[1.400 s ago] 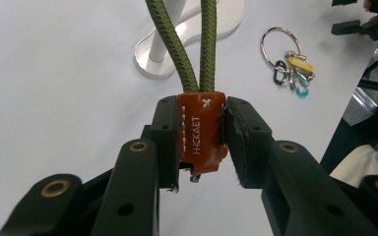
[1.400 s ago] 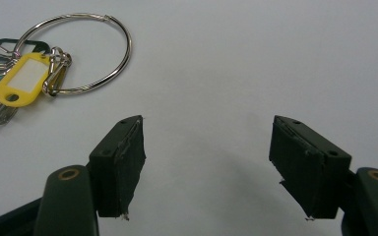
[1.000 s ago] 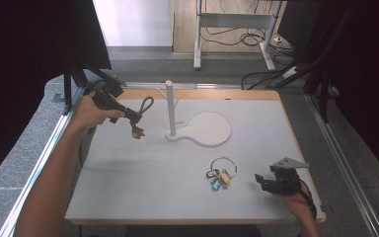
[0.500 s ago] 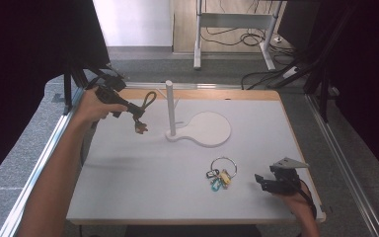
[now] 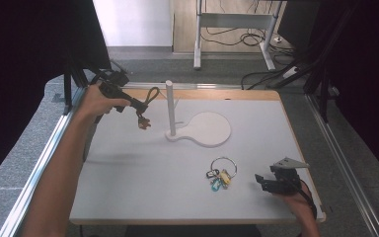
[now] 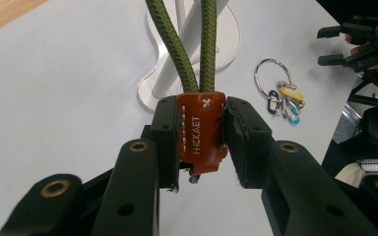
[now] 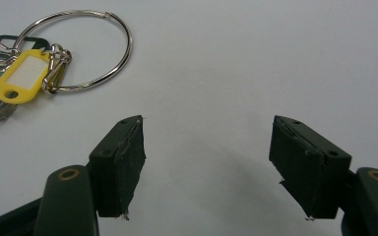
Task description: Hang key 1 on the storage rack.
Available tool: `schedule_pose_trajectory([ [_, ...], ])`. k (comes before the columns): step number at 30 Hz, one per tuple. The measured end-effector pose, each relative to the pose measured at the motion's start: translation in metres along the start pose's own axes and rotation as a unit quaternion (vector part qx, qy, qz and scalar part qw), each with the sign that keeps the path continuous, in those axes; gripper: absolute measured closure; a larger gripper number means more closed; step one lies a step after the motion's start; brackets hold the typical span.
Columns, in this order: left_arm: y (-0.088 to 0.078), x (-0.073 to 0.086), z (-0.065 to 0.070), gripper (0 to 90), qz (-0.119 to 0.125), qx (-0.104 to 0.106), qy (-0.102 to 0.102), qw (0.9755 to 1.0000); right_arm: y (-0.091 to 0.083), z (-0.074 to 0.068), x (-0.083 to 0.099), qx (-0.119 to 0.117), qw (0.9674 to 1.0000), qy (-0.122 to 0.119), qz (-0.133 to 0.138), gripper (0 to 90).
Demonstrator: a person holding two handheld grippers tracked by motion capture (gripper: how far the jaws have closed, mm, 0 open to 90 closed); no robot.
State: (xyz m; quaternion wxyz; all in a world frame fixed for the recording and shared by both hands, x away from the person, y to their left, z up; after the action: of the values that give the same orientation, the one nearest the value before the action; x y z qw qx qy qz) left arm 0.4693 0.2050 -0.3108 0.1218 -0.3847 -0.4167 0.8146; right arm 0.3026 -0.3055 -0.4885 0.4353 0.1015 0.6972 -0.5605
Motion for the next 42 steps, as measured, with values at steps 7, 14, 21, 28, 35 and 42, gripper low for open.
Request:
schedule_pose_trajectory([
  [7,0.001,-0.007,-0.003,67.8,0.002,0.003,-0.002,1.0,0.0,0.0,0.0,0.001,1.0,0.001,0.001,30.0],
  [14,0.006,-0.012,-0.008,67.8,0.002,0.007,-0.005,1.0,0.0,0.001,0.001,0.001,1.0,0.001,-0.001,30.0],
  [21,0.013,-0.013,-0.013,67.9,-0.001,0.012,-0.009,0.9999,0.0,0.001,0.001,0.001,1.0,0.0,-0.003,30.0],
  [28,0.019,-0.013,-0.016,67.8,-0.001,0.02,-0.009,0.9998,0.001,0.001,0.001,0.002,1.0,-0.001,-0.005,30.0],
  [35,0.027,-0.016,-0.014,67.8,-0.006,0.027,-0.003,0.9996,0.001,0.0,0.001,0.003,1.0,-0.002,-0.005,30.0],
  [42,0.034,-0.017,-0.012,67.8,-0.012,0.033,0.002,0.9994,0.001,0.001,0.002,0.004,1.0,-0.003,-0.006,30.0],
])
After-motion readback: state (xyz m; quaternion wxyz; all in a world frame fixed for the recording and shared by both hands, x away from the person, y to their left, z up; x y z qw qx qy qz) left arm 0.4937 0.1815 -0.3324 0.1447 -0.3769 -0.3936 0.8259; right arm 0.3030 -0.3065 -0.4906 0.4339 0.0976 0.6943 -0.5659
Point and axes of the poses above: each handheld gripper's, and its own axes: y roughly forward along the jaws, x roughly out of its underside, z roughly to its right, the point moved 2 cm from there along y, roughly forward along the jaws
